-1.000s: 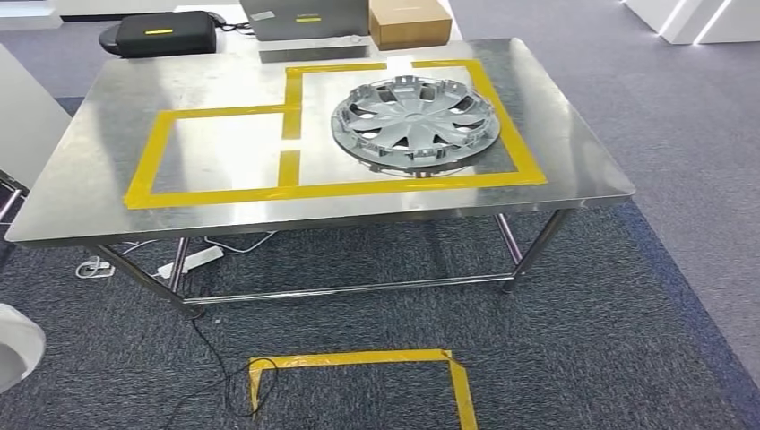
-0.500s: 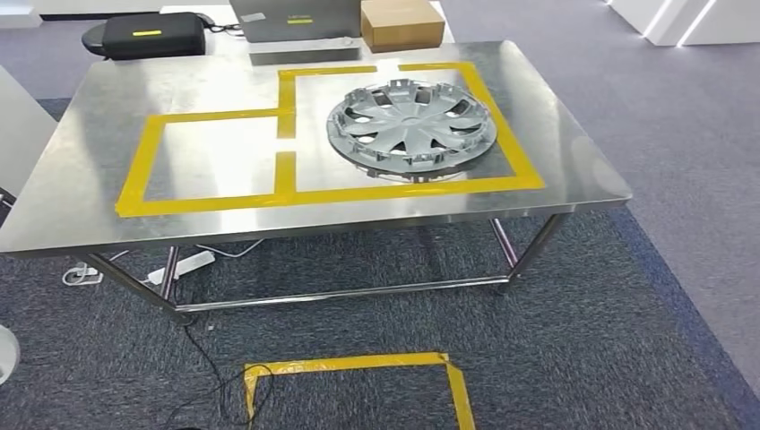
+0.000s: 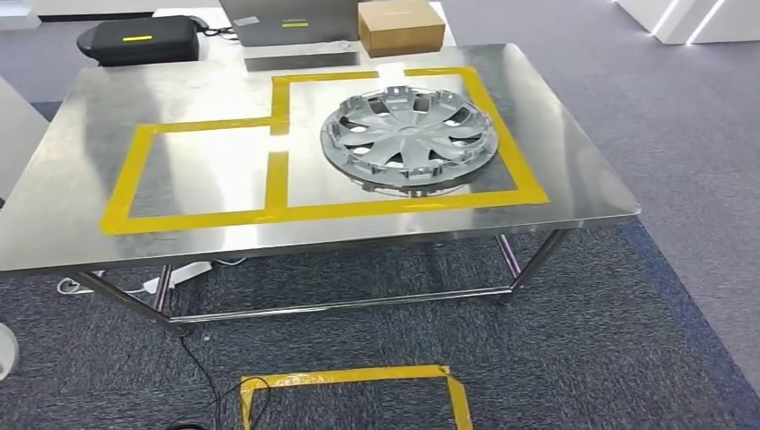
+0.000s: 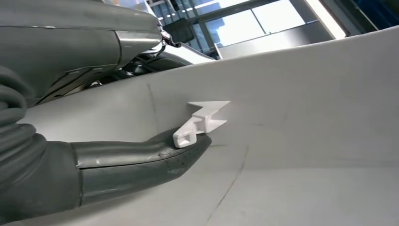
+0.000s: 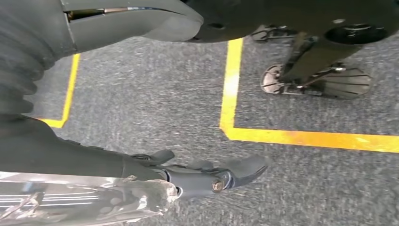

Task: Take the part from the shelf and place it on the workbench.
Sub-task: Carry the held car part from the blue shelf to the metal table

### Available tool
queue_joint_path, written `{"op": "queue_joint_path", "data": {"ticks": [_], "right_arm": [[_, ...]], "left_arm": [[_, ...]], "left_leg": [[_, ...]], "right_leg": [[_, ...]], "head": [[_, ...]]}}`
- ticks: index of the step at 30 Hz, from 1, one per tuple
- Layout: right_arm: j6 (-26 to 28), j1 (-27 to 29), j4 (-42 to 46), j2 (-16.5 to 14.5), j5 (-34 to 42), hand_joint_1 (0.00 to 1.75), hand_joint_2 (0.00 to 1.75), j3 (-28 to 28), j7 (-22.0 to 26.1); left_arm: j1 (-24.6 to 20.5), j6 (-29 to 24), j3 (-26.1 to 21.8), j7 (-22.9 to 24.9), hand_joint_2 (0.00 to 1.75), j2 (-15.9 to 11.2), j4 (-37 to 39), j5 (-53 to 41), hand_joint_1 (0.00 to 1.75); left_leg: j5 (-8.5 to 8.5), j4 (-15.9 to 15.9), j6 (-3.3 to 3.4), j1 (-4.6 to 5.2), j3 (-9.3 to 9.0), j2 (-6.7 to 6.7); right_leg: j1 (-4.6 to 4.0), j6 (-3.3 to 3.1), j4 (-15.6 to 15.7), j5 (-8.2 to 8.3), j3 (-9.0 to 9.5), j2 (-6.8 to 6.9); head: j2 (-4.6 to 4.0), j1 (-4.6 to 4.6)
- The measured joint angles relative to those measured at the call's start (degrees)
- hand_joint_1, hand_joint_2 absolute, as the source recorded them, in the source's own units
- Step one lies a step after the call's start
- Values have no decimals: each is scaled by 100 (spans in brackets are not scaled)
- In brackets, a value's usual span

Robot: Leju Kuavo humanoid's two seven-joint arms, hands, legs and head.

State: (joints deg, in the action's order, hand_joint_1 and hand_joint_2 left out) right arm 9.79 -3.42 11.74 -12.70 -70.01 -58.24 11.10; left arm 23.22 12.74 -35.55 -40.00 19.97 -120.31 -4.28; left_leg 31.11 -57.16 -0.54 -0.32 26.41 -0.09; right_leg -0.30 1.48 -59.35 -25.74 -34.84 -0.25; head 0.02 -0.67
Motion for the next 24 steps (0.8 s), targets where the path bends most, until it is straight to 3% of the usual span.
{"op": "queue_joint_path", "data": {"ticks": [2,5,7,8,10,12,13,16,18,21,22,23,24], "right_arm": [[1,10,1,0,0,0,175,-2,-6],[1,-8,1,0,0,0,175,-4,-14],[-2,-1,1,0,0,0,175,-6,-22],[-3,6,1,0,-1,0,175,-7,-24],[-5,14,0,0,-2,0,175,-7,-24],[-8,12,0,0,-2,0,175,-9,-25],[-9,10,0,0,-2,0,175,-10,-26],[-11,-11,0,1,-2,0,175,-11,-25],[-15,-31,0,1,-1,0,175,-14,-24],[-28,-32,0,0,-1,0,175,-28,-26],[-30,-22,0,0,-1,0,175,-33,-30],[-29,-10,0,0,-1,0,175,-36,-34],[-29,-1,0,0,-1,0,175,-37,-38]], "left_arm": [[-16,-2,-4,1,175,2,-1,3,175],[-33,4,-36,2,175,2,1,7,175],[-38,15,-66,2,175,2,2,8,175],[-40,19,-77,2,175,3,3,8,175],[-40,21,-94,2,175,3,3,8,175],[-42,38,-107,2,175,3,4,10,175],[-43,51,-112,2,175,3,4,13,175],[-52,76,-130,1,175,2,4,21,175],[-57,71,-143,1,175,1,3,41,175],[-59,27,-151,2,175,3,4,78,175],[-57,10,-154,2,175,3,5,93,175],[-53,-4,-161,2,175,3,5,110,175],[-48,-15,-172,2,175,3,5,127,175]], "left_leg": [[15,-287,-49,-1,112,0],[381,-1265,-114,-14,739,-1],[530,-1574,-134,-19,1077,0],[418,-1481,-136,-20,1132,0],[-151,-888,-121,-21,1049,1],[-542,-343,-84,-12,961,5],[-609,-227,-56,-7,949,4],[-569,-191,53,-13,874,-9],[-513,-177,120,-33,761,-6],[-411,-171,168,-34,661,-5],[-370,-171,168,-34,619,-11],[-323,-171,162,-36,563,-18],[-271,-171,150,-40,492,-23]], "right_leg": [[26,-66,58,-21,100,-8],[39,-136,94,-111,227,-23],[39,-139,94,-205,336,-37],[41,-131,94,-259,413,-45],[48,-97,99,-381,559,-56],[37,-29,84,-509,658,-67],[30,13,74,-554,699,-68],[26,115,6,-603,797,-58],[34,169,-327,-716,625,-42],[55,224,-1234,-1063,-24,-29],[57,230,-1380,-1110,-200,-28],[57,228,-1361,-1053,-299,-28],[57,224,-1168,-873,-313,-26]], "head": [[0,10],[0,31],[0,32],[0,32],[0,32],[0,42],[0,47],[0,52],[0,32],[0,14],[0,14],[0,12],[0,13]]}}
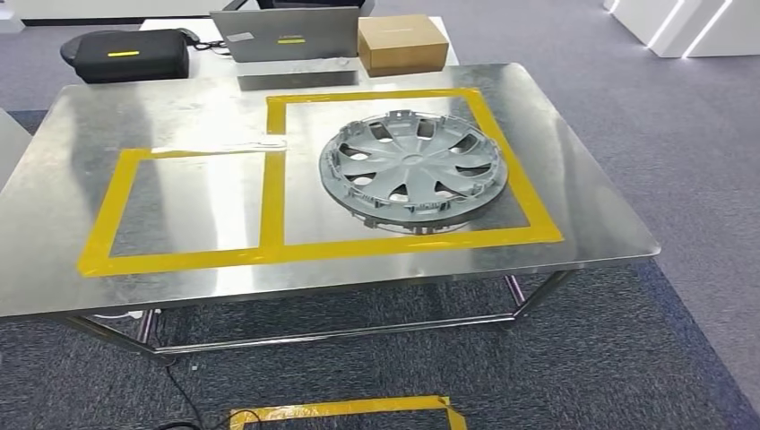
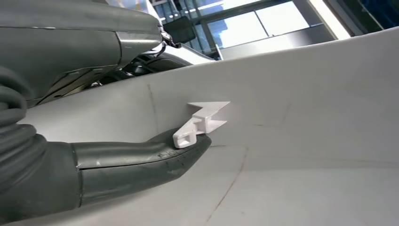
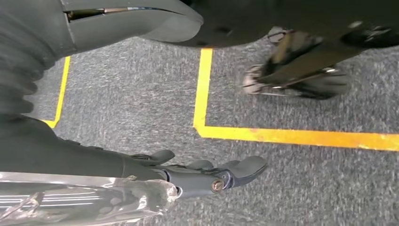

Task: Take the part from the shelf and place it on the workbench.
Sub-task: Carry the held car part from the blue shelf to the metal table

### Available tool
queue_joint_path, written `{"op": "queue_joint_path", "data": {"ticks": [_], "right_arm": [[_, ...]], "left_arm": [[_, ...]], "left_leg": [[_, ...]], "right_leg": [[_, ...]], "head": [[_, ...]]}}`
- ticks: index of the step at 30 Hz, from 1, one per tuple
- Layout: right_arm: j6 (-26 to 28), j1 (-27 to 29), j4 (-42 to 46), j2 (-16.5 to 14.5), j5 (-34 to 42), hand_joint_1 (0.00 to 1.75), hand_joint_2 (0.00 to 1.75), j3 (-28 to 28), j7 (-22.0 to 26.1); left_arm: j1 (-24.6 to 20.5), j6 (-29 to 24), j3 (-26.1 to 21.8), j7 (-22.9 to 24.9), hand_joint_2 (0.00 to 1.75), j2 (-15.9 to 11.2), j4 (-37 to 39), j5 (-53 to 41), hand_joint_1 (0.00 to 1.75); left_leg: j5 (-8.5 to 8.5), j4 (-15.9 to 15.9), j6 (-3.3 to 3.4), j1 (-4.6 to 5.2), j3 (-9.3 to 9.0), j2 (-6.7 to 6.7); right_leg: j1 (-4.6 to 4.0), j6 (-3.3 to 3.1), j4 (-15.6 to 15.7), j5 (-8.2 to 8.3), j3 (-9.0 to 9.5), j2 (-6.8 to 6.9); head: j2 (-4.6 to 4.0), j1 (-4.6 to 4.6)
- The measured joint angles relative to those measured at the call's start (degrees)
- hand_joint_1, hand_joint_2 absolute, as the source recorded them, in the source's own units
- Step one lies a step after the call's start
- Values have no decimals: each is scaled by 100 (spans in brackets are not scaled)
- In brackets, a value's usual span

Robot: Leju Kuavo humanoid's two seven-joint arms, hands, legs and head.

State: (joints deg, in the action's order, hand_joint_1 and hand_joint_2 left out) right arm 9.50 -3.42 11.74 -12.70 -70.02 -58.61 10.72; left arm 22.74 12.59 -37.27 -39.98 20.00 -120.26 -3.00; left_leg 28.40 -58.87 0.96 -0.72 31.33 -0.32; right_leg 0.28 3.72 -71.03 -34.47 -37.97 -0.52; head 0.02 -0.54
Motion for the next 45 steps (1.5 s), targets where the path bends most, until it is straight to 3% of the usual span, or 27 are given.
{"op": "queue_joint_path", "data": {"ticks": [2,4,8,10,13,14,15,17,19,23,25,26,28,29,30,31,34,36,39,41,43,44,45], "right_arm": [[1,15,-1,0,-1,0,175,-3,-3],[1,16,-2,0,1,0,175,-7,-2],[3,35,-2,0,1,0,175,-16,3],[7,26,-1,0,0,0,175,-26,7],[7,17,0,0,1,0,175,-39,8],[7,20,0,0,1,0,175,-41,8],[7,21,0,0,1,0,175,-43,8],[7,22,-1,-2,1,0,175,-45,8],[5,14,-1,-5,1,0,175,-46,8],[7,-1,2,-5,0,0,175,-51,7],[7,-7,4,-5,1,0,175,-51,10],[6,-9,4,-5,1,0,175,-51,11],[5,-11,4,-7,1,0,175,-51,11],[5,-7,4,-7,1,0,175,-52,11],[5,-1,4,-7,1,0,175,-52,10],[5,4,4,-7,1,0,175,-53,9],[6,3,3,-7,1,0,175,-53,8],[5,-6,2,-7,1,0,175,-53,8],[4,-5,2,-7,1,0,175,-54,3],[3,-9,2,-7,1,0,175,-55,0],[1,-12,2,-7,0,0,175,-55,-1],[-3,-10,2,-7,-2,0,175,-55,-1],[-7,-6,2,-7,-6,0,175,-55,-1]], "left_arm": [[4,-18,-22,-1,175,0,0,41,175],[10,-44,-32,-1,175,0,-2,87,175],[28,-81,-48,0,175,1,-7,123,175],[25,-85,-57,-1,175,0,-8,130,175],[30,-86,-66,0,175,0,-9,134,175],[32,-86,-67,0,175,0,-9,135,175],[33,-86,-67,0,175,0,-9,136,175],[35,-86,-68,-1,175,0,-9,137,175],[35,-86,-68,0,175,0,-12,137,175],[53,-87,-73,-1,175,1,-19,139,175],[54,-88,-73,-2,175,1,-19,139,175],[52,-88,-73,-2,175,1,-20,139,175],[50,-88,-74,-1,175,-1,-19,139,175],[50,-88,-74,-1,175,-1,-18,139,175],[51,-88,-73,-1,175,0,-17,139,175],[53,-88,-73,-1,175,0,-17,139,175],[54,-88,-76,-1,175,0,-17,139,175],[53,-88,-76,-1,175,0,-17,138,175],[53,-86,-81,-1,175,2,-17,140,175],[45,-78,-116,-1,175,1,-17,151,175],[30,-51,-190,4,175,0,-17,167,175],[12,-13,-250,20,175,0,-15,176,175],[-20,45,-330,40,175,0,-11,185,175]], "left_leg": [[109,0,-45,-3,-131,-4],[179,20,-106,8,-186,-6],[191,-33,-230,22,-236,-4],[338,-507,-273,20,33,1],[705,-1412,-294,21,679,1],[660,-1453,-283,23,777,1],[472,-1289,-262,27,773,1],[-72,-608,-197,53,575,3],[-284,-86,-146,83,418,11],[-324,51,-92,67,351,11],[-318,76,-47,28,297,15],[-303,79,-22,20,275,18],[-260,76,12,15,236,23],[-237,75,16,15,211,22],[-210,74,12,13,181,18],[-181,73,2,7,139,11],[-75,66,-69,6,8,-4],[-39,66,-128,33,-17,-12],[-10,70,-211,31,-23,-15],[196,-251,-266,25,122,-12],[547,-995,-292,22,504,-11],[662,-1345,-298,21,700,-10],[660,-1527,-298,21,821,-10]], "right_leg": [[-4,-18,612,539,105,12],[-17,-82,967,772,186,31],[-3,-248,1077,805,300,37],[13,-296,1120,794,389,30],[-2,-351,1134,715,470,21],[-9,-356,1134,682,511,15],[-16,-356,1136,647,563,8],[-25,-340,1139,574,667,-5],[-39,-294,1141,512,701,-15],[-56,-173,1188,431,713,-8],[-63,-112,995,308,664,-2],[-54,-80,724,171,532,2],[-31,-23,-47,-160,98,6],[-20,-5,-348,-231,-99,7],[-14,6,-459,-182,-209,7],[-10,12,-346,-17,-207,7],[5,2,744,656,233,9],[7,-59,1086,771,392,1],[6,-188,1117,769,406,-6],[26,-264,1149,769,429,-3],[26,-310,1156,750,441,-1],[24,-322,1155,741,447,-1],[23,-329,1155,730,459,-2]], "head": [[0,-3],[0,-2],[0,8],[0,19],[0,24],[0,24],[0,24],[0,22],[0,25],[0,26],[0,6],[0,-3],[0,-16],[0,-15],[0,-16],[0,-17],[0,-23],[0,-17],[0,-8],[0,8],[0,20],[0,19],[0,20]]}}
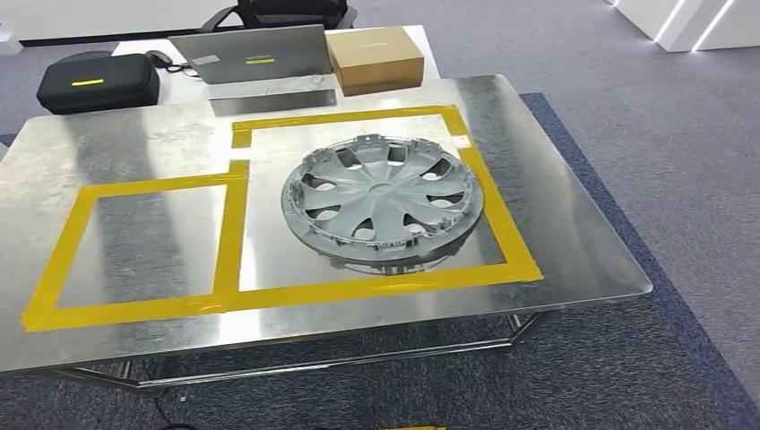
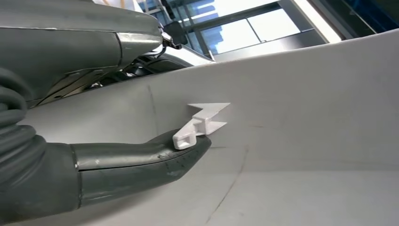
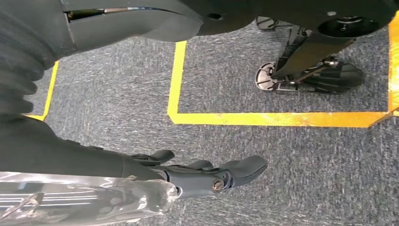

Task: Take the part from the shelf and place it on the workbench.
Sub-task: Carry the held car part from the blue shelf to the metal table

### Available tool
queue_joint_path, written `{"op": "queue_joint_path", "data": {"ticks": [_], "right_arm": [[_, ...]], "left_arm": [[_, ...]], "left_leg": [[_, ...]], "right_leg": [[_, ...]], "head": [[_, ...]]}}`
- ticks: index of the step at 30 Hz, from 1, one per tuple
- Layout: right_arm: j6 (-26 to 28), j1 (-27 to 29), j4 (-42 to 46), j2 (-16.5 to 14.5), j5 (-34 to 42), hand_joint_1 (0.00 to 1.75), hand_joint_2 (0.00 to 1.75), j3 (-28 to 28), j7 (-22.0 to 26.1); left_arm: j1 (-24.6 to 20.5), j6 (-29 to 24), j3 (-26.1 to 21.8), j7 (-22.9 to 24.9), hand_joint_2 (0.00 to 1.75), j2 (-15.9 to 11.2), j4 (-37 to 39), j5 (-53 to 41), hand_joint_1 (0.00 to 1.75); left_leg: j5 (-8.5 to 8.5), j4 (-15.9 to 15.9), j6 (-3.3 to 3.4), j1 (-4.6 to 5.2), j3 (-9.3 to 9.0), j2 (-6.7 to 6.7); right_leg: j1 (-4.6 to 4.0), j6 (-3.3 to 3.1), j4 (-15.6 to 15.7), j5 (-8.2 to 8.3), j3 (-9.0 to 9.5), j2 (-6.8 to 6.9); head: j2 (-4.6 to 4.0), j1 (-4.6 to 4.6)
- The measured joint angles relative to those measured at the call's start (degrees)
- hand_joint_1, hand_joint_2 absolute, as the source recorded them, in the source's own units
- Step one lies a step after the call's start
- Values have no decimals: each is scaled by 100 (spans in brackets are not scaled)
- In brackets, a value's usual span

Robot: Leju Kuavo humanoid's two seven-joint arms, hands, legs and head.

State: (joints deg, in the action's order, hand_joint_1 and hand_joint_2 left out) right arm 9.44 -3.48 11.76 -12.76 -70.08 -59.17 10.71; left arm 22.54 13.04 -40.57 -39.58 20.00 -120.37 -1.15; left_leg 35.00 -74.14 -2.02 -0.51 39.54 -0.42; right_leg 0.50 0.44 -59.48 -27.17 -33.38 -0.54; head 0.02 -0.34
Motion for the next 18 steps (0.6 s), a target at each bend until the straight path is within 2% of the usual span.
{"op": "queue_joint_path", "data": {"ticks": [1,2,3,4,5,7,9,10,12,14,15,16,17,18], "right_arm": [[-4,3,0,0,-4,0,175,0,0],[-8,5,0,0,-12,0,175,0,0],[-11,6,0,0,-20,0,175,0,0],[-15,4,0,0,-28,0,175,0,0],[-19,1,0,0,-38,0,175,0,0],[-24,-5,0,0,-52,0,175,0,-1],[-25,-9,0,0,-58,0,175,0,-2],[-26,-11,0,0,-60,0,175,0,-2],[-27,-12,0,0,-61,0,175,0,-2],[-28,-10,0,0,-65,0,175,0,-2],[-28,-6,0,0,-69,0,175,0,-2],[-27,-3,0,0,-74,0,175,0,-2],[-27,-2,0,0,-80,0,175,0,-2],[-26,-4,0,0,-85,0,175,0,-2]], "left_arm": [[-44,71,-94,25,175,0,4,8,175],[-93,148,-203,51,175,0,8,13,175],[-145,219,-308,74,175,-1,12,14,175],[-196,285,-408,95,175,-1,18,14,175],[-246,350,-502,120,175,-1,27,12,175],[-339,455,-676,163,175,0,56,4,175],[-408,509,-813,197,175,0,85,-3,175],[-435,521,-863,206,175,0,98,-4,175],[-482,536,-933,213,175,0,120,-5,175],[-536,552,-991,279,175,0,150,4,175],[-566,559,-1019,369,175,0,173,31,175],[-602,562,-1052,495,175,0,203,73,175],[-644,558,-1093,629,175,-1,238,120,175],[-691,540,-1139,753,175,-4,276,158,175]], "left_leg": [[-125,40,5,0,13,0],[-339,287,14,-1,-79,1],[-580,663,27,-2,-241,3],[-748,1053,38,2,-415,5],[-843,1341,54,3,-540,5],[-843,1565,99,14,-629,-3],[-841,1583,166,0,-640,-8],[-838,1593,200,-13,-656,-6],[-830,1602,251,-30,-682,4],[-813,1600,279,-21,-694,10],[-803,1599,287,-14,-703,8],[-792,1599,291,-8,-719,4],[-777,1599,289,-5,-744,0],[-757,1599,279,-4,-777,-5]], "right_leg": [[0,0,0,-13,19,-2],[2,8,0,-28,46,-6],[4,24,0,-46,73,-11],[-7,51,-9,-68,93,-17],[-17,83,-12,-87,103,-24],[-38,147,9,-106,89,-29],[-36,207,27,-124,89,-25],[-36,237,-50,-185,69,-17],[-35,285,-569,-484,-162,0],[-34,307,-1344,-827,-568,7],[-35,306,-1576,-872,-707,7],[-38,297,-1589,-793,-740,7],[-41,280,-1357,-601,-651,6],[-43,257,-964,-359,-475,7]], "head": [[0,0],[0,0],[0,1],[0,2],[0,0],[0,-3],[0,-4],[0,-13],[0,-22],[0,-24],[0,-25],[0,-25],[0,-25],[0,-26]]}}
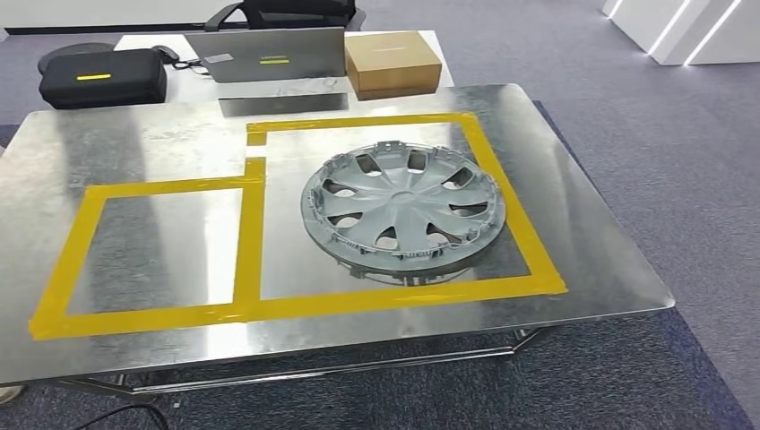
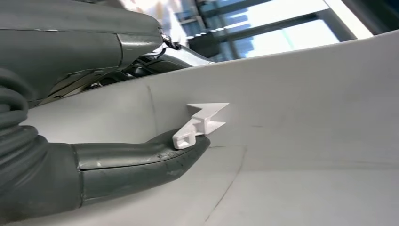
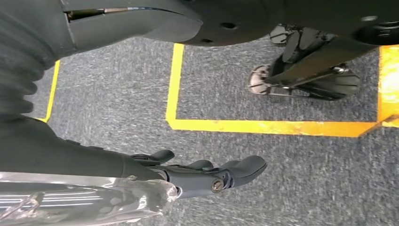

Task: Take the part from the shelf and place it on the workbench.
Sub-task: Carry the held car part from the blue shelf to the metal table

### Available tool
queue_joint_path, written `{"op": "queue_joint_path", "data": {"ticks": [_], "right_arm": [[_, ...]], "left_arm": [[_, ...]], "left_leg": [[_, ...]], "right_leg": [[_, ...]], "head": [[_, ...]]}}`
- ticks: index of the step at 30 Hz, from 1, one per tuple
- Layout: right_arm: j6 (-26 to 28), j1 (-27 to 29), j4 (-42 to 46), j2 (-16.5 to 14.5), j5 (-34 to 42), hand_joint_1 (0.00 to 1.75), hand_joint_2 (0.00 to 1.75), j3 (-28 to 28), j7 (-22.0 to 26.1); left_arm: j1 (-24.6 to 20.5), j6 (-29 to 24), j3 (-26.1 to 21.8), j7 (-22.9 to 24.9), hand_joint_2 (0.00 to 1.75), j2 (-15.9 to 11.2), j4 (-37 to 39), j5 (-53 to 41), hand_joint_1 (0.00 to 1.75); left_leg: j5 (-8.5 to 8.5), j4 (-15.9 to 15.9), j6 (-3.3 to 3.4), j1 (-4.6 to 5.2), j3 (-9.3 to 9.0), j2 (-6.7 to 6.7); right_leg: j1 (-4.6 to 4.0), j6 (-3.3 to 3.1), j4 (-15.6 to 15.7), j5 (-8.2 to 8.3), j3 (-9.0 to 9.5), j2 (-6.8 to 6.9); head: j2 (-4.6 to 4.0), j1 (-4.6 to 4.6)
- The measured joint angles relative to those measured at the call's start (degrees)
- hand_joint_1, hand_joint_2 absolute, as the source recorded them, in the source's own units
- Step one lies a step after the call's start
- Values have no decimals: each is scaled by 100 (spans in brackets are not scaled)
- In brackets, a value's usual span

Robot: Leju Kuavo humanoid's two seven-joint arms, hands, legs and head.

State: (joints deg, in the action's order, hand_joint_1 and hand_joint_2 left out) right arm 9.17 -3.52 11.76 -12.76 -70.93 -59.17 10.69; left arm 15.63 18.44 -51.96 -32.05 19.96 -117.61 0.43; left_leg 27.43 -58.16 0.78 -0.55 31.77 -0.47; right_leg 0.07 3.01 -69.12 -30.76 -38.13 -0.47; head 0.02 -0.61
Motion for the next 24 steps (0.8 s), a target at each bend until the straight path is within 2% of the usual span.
{"op": "queue_joint_path", "data": {"ticks": [2,3,7,9,11,12,13,14,16,17,18,19,22,24], "right_arm": [[2,-13,0,0,-9,0,175,0,1],[2,-19,0,0,-16,0,175,0,1],[2,-17,1,1,-70,0,175,0,2],[-2,-26,2,3,-96,0,175,0,3],[-15,-33,2,4,-110,0,175,0,7],[-24,-33,2,4,-117,0,175,0,9],[-36,-31,2,4,-128,0,175,0,11],[-48,-31,2,4,-142,0,175,0,12],[-69,-32,3,7,-175,0,175,0,15],[-76,-35,3,12,-190,0,175,1,16],[-81,-39,4,17,-203,0,175,1,16],[-84,-41,4,22,-213,0,175,2,16],[-92,-41,4,29,-225,0,175,2,13],[-96,-46,4,33,-227,0,175,2,11]], "left_arm": [[-114,-74,-124,165,175,-18,78,16,175],[-177,-121,-197,224,175,-42,118,-2,175],[-448,-250,-529,403,175,-219,303,-40,175],[-561,-230,-673,405,175,-349,411,-58,175],[-640,-160,-763,327,175,-498,534,-194,175],[-664,-124,-795,262,175,-565,600,-299,175],[-686,-92,-821,196,175,-630,665,-396,175],[-710,-69,-842,140,175,-694,728,-472,175],[-778,-46,-872,82,175,-830,854,-546,175],[-820,-50,-879,73,175,-904,928,-567,175],[-856,-58,-883,71,175,-978,1013,-582,175],[-885,-71,-885,70,175,-1047,1101,-592,175],[-949,-92,-889,60,175,-1242,1324,-596,175],[-987,-93,-889,56,175,-1335,1420,-594,175]], "left_leg": [[45,-6,-44,18,-51,-4],[57,-8,-69,26,-62,-5],[107,-25,-187,16,-63,-2],[355,-416,-248,8,119,3],[690,-1157,-288,-1,496,5],[761,-1435,-301,-7,649,5],[721,-1537,-310,-12,722,5],[568,-1416,-317,-18,687,5],[132,-692,-340,-43,364,10],[-7,-337,-337,-50,205,3],[-76,-96,-321,-53,99,-5],[-71,-1,-294,-48,65,-14],[-76,27,-163,-45,63,-20],[-81,38,-91,-60,51,-11]], "right_leg": [[-12,-46,724,318,355,0],[-19,-64,897,368,447,-1],[-13,-180,993,395,496,-5],[13,-245,1033,409,518,-1],[13,-273,1036,398,521,3],[14,-279,1036,393,524,3],[17,-280,1035,390,529,2],[22,-275,1035,385,539,-1],[30,-239,1030,365,567,-9],[23,-208,1017,351,571,-16],[12,-176,1012,343,569,-21],[0,-146,1013,342,563,-24],[7,-69,1002,315,534,-21],[10,-20,615,81,353,-8]], "head": [[0,3],[0,5],[0,15],[0,32],[0,39],[0,38],[0,37],[0,38],[0,40],[0,46],[0,47],[0,50],[0,44],[0,21]]}}
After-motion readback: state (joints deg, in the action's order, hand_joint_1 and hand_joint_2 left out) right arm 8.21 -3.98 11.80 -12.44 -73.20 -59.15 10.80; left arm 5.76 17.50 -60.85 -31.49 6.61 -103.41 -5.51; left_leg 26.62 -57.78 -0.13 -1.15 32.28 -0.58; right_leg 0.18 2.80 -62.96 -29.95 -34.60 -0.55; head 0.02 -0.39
